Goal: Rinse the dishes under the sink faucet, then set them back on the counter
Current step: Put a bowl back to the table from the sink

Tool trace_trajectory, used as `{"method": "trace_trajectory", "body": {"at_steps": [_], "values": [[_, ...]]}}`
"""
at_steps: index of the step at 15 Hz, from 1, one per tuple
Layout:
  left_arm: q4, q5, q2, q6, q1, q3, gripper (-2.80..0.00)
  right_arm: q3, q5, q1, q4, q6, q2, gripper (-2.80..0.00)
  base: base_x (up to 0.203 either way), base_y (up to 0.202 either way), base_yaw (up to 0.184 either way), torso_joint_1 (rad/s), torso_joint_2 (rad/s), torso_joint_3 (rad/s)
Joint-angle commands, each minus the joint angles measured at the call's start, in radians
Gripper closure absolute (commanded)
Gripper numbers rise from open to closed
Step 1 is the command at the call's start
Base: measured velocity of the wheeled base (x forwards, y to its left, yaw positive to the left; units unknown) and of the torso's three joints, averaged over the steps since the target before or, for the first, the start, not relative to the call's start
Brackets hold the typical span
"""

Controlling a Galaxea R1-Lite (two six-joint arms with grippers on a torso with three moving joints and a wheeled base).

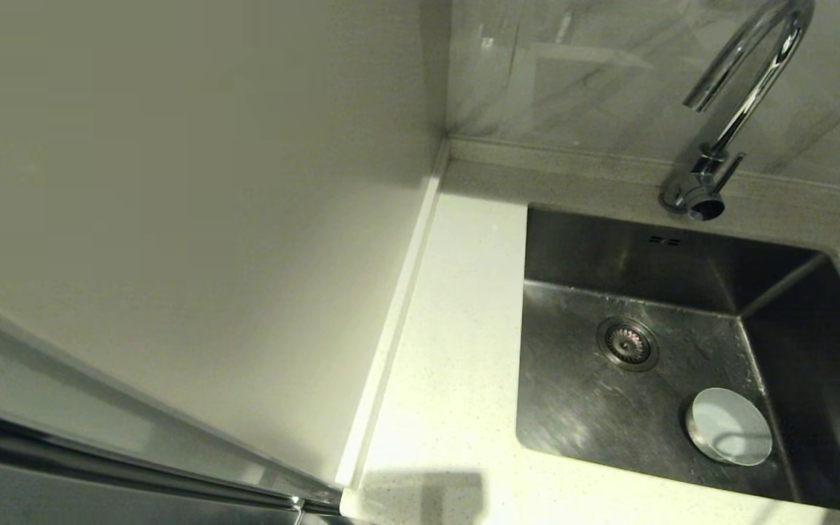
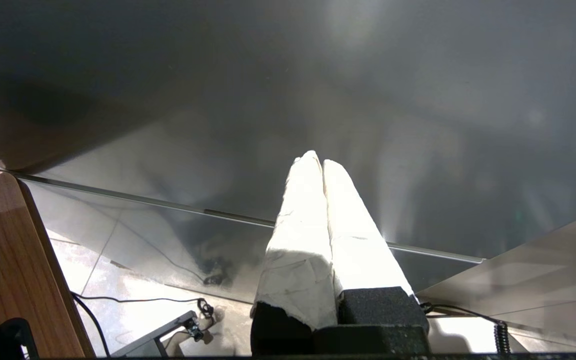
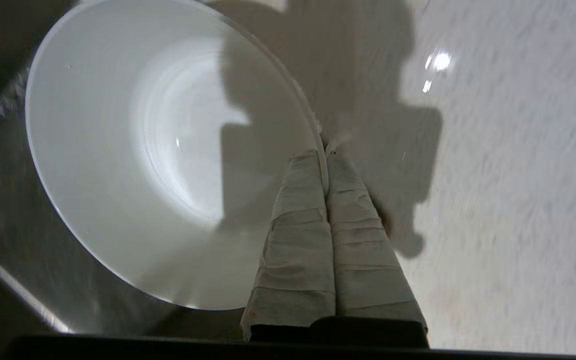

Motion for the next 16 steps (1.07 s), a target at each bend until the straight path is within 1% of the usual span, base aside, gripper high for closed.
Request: {"method": "trace_trajectory", "body": {"at_steps": [1,2,6,16], "values": [[0.0,0.0,0.0,0.0,0.0,0.002,0.0,0.042,-0.014,-0.024,-0.188,0.017,0.066,0.0,0.0,0.0,0.0,0.0,0.0,0.0],[0.0,0.0,0.0,0.0,0.0,0.003,0.0,0.043,-0.03,-0.036,-0.215,0.02,0.085,0.0,0.0,0.0,0.0,0.0,0.0,0.0],[0.0,0.0,0.0,0.0,0.0,0.003,0.0,0.008,-0.071,-0.04,-0.258,0.02,0.155,0.0,0.0,0.0,0.0,0.0,0.0,0.0],[0.0,0.0,0.0,0.0,0.0,0.003,0.0,-0.081,-0.072,-0.044,-0.325,0.017,0.257,0.0,0.0,0.0,0.0,0.0,0.0,0.0]]}}
